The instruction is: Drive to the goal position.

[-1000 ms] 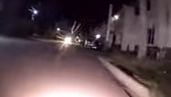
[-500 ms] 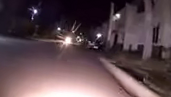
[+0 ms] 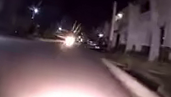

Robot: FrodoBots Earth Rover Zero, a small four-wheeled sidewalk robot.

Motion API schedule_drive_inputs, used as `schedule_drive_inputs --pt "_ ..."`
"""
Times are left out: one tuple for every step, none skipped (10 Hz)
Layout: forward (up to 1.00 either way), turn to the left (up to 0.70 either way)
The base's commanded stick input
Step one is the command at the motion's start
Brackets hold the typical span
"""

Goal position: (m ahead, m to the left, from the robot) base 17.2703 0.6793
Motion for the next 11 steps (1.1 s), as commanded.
schedule_drive_inputs --pt "0.85 0.0" --pt "0.85 0.0" --pt "0.85 0.0" --pt "0.85 0.0" --pt "0.85 0.0" --pt "0.85 0.0" --pt "0.85 0.0" --pt "0.85 0.0" --pt "0.85 0.0" --pt "0.85 0.0" --pt "0.85 0.0"
